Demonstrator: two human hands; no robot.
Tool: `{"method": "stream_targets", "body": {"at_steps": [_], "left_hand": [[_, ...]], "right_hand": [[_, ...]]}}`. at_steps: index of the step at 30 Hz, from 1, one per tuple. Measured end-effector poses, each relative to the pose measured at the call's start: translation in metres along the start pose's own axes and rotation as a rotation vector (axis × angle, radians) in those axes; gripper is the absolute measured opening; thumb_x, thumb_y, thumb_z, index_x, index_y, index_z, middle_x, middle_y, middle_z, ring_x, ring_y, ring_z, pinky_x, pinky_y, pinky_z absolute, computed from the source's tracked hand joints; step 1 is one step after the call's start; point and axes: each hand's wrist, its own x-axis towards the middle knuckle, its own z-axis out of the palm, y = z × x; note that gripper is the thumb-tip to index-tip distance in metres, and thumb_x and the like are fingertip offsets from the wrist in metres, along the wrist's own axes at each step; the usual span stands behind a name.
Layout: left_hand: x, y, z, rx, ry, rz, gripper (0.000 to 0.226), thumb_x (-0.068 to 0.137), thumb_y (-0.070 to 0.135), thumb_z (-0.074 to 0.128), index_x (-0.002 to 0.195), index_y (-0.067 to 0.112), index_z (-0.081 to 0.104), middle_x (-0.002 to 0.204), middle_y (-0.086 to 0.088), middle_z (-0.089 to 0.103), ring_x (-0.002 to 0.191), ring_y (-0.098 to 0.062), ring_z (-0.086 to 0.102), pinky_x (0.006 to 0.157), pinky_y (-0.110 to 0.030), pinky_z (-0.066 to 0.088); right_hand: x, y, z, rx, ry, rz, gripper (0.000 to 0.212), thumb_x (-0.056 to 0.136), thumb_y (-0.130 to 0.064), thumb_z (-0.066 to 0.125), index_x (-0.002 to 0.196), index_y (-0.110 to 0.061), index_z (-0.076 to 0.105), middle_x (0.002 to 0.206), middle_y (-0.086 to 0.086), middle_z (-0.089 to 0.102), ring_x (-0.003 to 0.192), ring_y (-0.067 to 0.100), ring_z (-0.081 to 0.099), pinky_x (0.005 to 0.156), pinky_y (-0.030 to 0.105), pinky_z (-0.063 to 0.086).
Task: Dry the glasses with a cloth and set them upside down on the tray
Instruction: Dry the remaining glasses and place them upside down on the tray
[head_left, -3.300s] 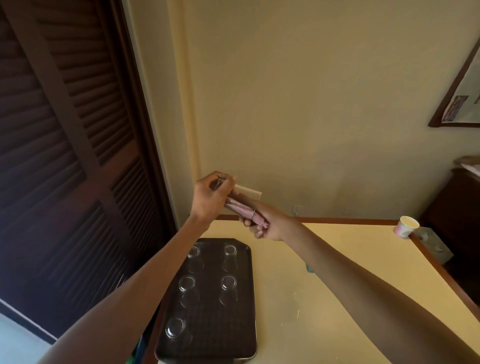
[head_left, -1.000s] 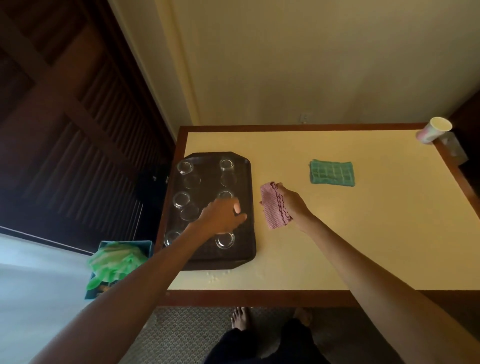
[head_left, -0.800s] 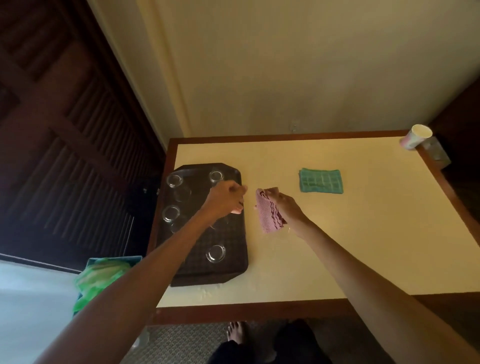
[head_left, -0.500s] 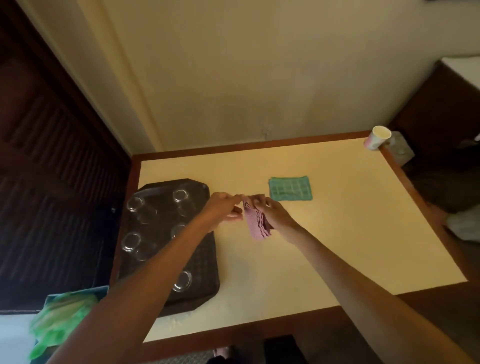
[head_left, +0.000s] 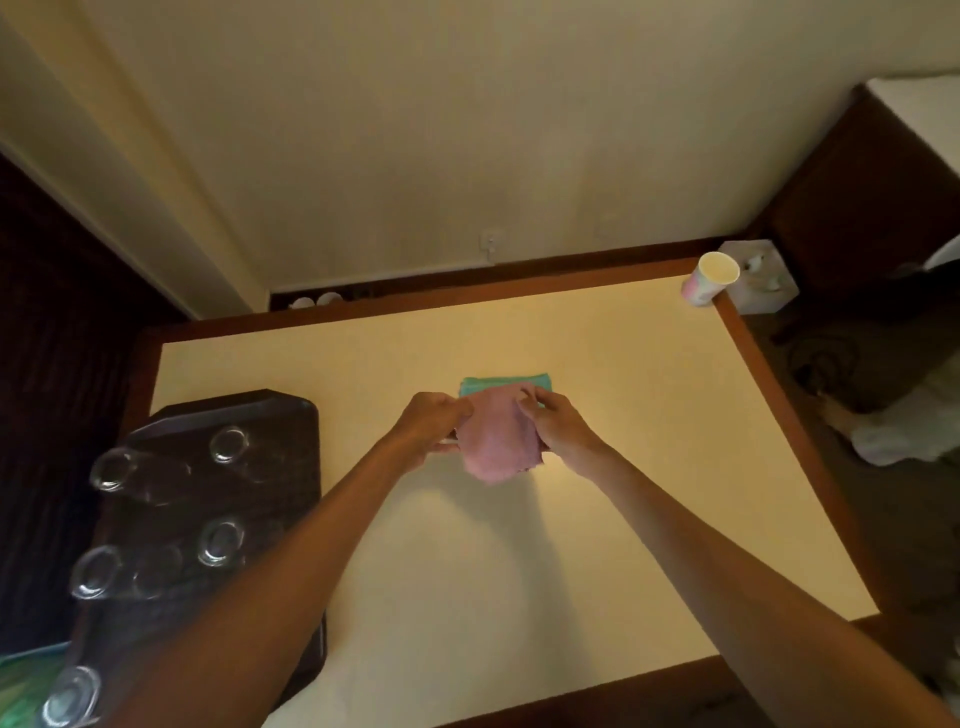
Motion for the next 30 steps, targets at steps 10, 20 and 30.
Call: {"method": "stream_targets", "body": {"at_steps": [10, 20, 30], "left_hand": [[0.076, 0.011, 0.034, 0.042, 0.082, 0.007, 0.017, 0.099, 0.004, 0.062, 0.084, 0.010, 0.064, 0.079, -0.010, 0.063, 0.066, -0.021, 0.057, 0.067, -0.034, 0.051], [0.099, -0.011, 0.057, 0.438, 0.359, 0.069, 0.049, 0.091, 0.023, 0.074, 0.132, 0.005, 0.054, 0.134, -0.020, 0.050, 0.117, -0.036, 0.057, 0.099, -0.041, 0.049], [0.099, -0.013, 0.066, 0.295, 0.302, -0.082, 0.041, 0.086, 0.026, 0.081, 0.118, 0.003, 0.069, 0.120, -0.015, 0.072, 0.108, -0.034, 0.069, 0.088, -0.038, 0.058]], "right_hand": [[0.077, 0.018, -0.038, -0.081, 0.062, 0.039, 0.031, 0.101, -0.030, 0.058, 0.106, -0.001, 0.067, 0.087, 0.011, 0.065, 0.075, 0.025, 0.060, 0.066, 0.032, 0.049], [0.099, 0.044, -0.047, -0.614, 0.216, 0.093, 0.047, 0.086, -0.044, 0.069, 0.115, -0.011, 0.052, 0.114, 0.006, 0.061, 0.103, 0.030, 0.062, 0.074, 0.032, 0.042], [0.105, 0.058, -0.027, -0.448, 0.177, 0.235, 0.053, 0.078, -0.043, 0.079, 0.108, -0.003, 0.061, 0.103, 0.010, 0.069, 0.100, 0.032, 0.065, 0.073, 0.035, 0.048]]}}
